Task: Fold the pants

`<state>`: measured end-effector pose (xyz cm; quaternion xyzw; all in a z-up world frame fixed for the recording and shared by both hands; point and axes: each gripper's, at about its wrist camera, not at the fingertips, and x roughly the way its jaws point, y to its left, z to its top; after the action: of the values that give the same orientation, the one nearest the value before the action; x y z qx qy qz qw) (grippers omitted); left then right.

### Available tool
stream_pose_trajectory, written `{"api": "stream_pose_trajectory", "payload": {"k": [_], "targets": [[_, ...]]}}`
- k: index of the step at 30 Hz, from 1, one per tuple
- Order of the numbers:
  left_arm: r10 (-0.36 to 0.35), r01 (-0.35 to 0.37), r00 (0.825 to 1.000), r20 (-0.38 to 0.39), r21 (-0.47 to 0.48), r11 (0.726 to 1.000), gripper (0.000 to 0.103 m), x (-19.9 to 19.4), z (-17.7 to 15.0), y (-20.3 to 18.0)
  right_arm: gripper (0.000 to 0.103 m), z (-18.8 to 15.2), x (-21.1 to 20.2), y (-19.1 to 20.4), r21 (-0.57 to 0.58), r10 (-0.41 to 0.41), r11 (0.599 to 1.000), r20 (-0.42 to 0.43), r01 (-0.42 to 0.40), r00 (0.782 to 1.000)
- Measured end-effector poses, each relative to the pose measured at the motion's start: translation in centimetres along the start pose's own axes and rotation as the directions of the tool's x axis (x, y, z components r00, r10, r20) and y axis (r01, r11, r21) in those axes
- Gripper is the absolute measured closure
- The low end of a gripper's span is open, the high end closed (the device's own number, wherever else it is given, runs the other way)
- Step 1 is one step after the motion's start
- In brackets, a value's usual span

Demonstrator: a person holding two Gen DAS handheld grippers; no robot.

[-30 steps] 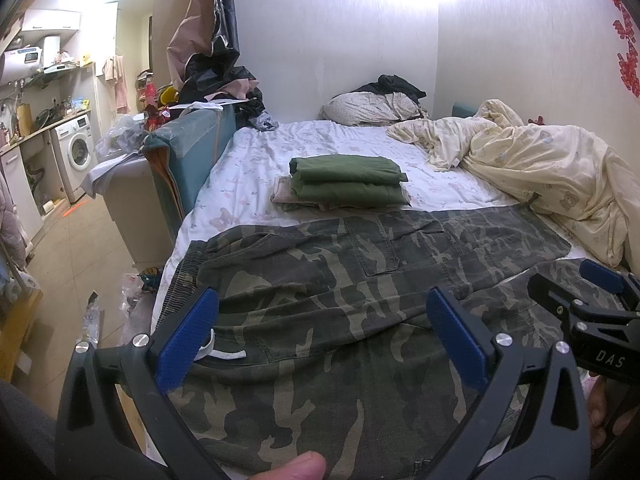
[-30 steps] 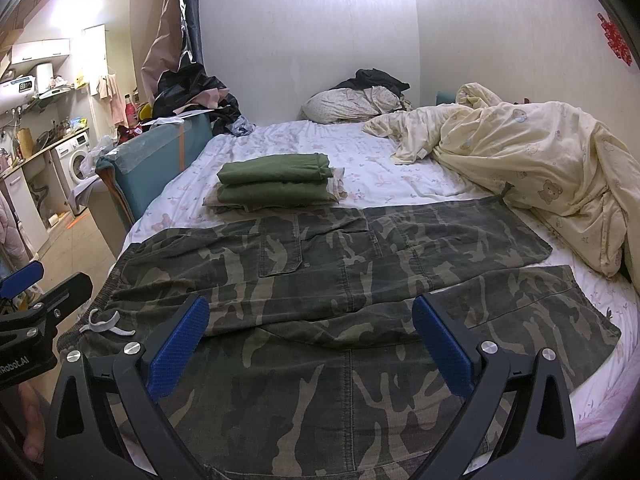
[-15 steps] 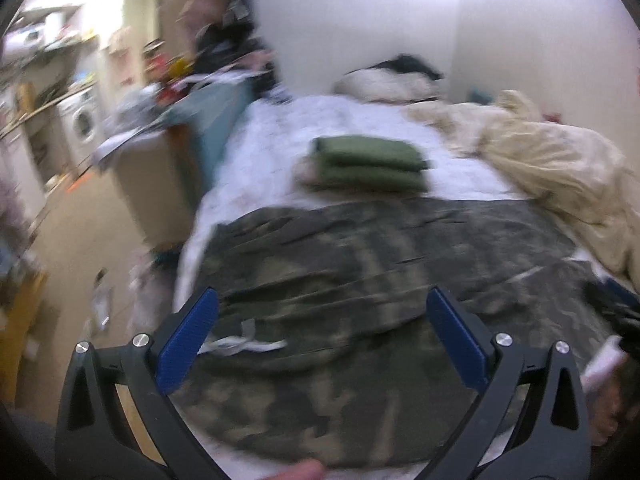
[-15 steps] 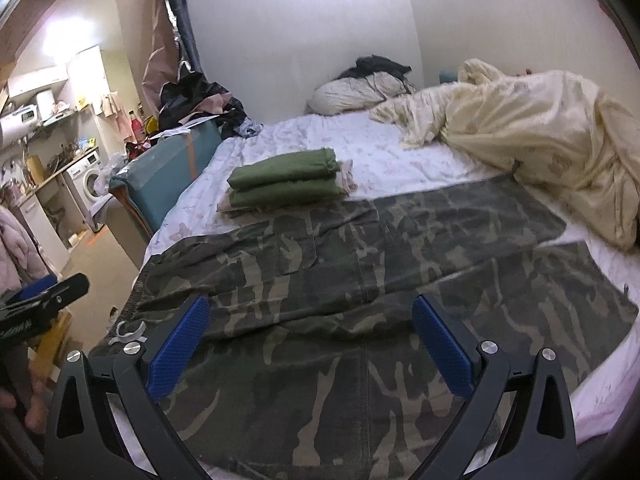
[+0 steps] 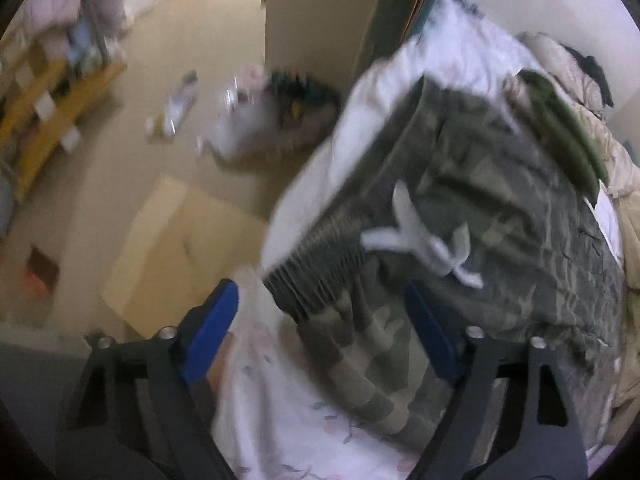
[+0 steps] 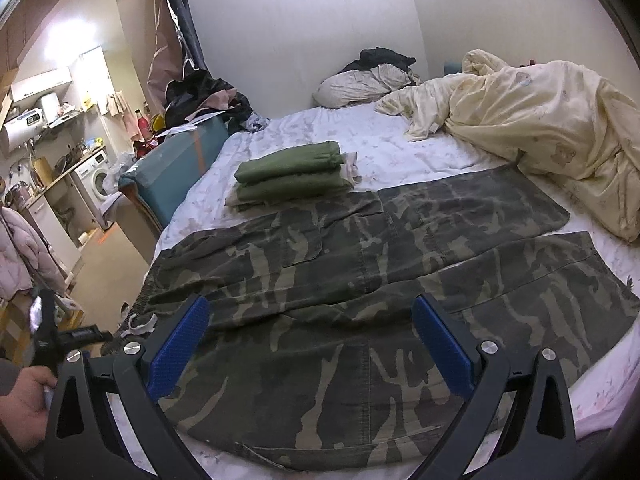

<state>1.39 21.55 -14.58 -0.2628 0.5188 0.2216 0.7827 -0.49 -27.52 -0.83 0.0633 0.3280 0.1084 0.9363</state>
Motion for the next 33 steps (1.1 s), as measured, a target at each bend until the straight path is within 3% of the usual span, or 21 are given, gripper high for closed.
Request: {"api": "stream_pose_trajectory", "payload": {"k": [2,3,6,7,10,15,17,19,24,26,27,30,31,33], "targets": [[-0.009,0.007,0.997,-0.077,-0.015,1.000,0.040,2.0,-0.6,-0.4,0.000,-0.2,0.3,-0.2,0.001,-0.012,1.000,-0.008,0.012,1.000],[-0.011,0.009,0.996,-0.090,-0.027,1.000,0.056,2.7,-0.7,-0.7,0.000,-0.3,0.4,-0.3,0.005,-0.016,1.000,-0.012,0.016,1.000],[0.063,-0.065,0.997,-0.039,-0.065,0.996,0.084,2.1,-0.9,-1.2,0.000,-0.5,0.8,-0.9,0.013,-0.052,0.999,-0.018,0.052,0.999],[0.065,-0.067,0.997,-0.028,-0.049,0.997,0.087,1.5,-1.0,-1.6,0.000,-0.6,1.0,-1.1,0.014,-0.064,0.998,-0.021,0.065,0.998],[0.072,-0.075,0.996,0.050,0.074,0.994,0.090,-1.8,-1.1,-4.2,0.000,-0.9,1.4,-2.0,0.062,-0.065,0.996,-0.043,0.067,0.997],[0.027,-0.044,0.994,0.105,0.159,0.986,0.091,-5.9,-0.2,-6.5,0.000,-1.8,3.6,-3.1,0.195,0.077,0.980,-0.168,-0.044,0.983],[0.022,-0.041,0.994,0.106,0.178,0.983,0.091,-6.5,0.2,-6.8,0.000,-3.1,4.1,-3.6,0.302,0.172,0.948,-0.216,-0.102,0.961],[0.023,-0.044,0.994,0.105,0.198,0.979,0.091,-6.4,0.4,-7.0,0.000,-6.3,4.4,-3.9,0.446,0.240,0.890,-0.273,-0.098,0.932],[0.013,-0.025,0.998,0.069,0.168,0.985,0.091,-5.7,0.4,-6.1,0.000,-16.2,6.3,-3.6,0.665,0.341,0.745,-0.445,0.051,0.828],[0.013,-0.024,0.998,0.063,0.179,0.984,0.091,-5.4,0.3,-5.9,0.000,-18.0,7.0,-4.0,0.700,0.364,0.710,-0.457,0.076,0.812],[0.013,-0.024,0.998,0.060,0.182,0.983,0.091,-5.3,0.2,-5.8,0.000,-18.1,7.3,-4.5,0.702,0.356,0.708,-0.455,0.083,0.816],[0.017,-0.025,0.999,0.048,0.174,0.984,0.091,-5.0,0.0,-5.7,0.000,-16.5,7.8,-6.7,0.715,0.274,0.689,-0.410,0.120,0.870],[0.018,-0.025,0.999,0.040,0.164,0.986,0.091,-4.9,0.1,-5.6,0.001,-15.6,7.6,-8.5,0.741,0.219,0.657,-0.363,0.138,0.906],[0.024,-0.029,0.999,0.038,0.152,0.988,0.091,-4.9,0.3,-5.5,0.003,-14.3,7.2,-11.7,0.780,0.127,0.593,-0.338,0.202,0.932]]}}
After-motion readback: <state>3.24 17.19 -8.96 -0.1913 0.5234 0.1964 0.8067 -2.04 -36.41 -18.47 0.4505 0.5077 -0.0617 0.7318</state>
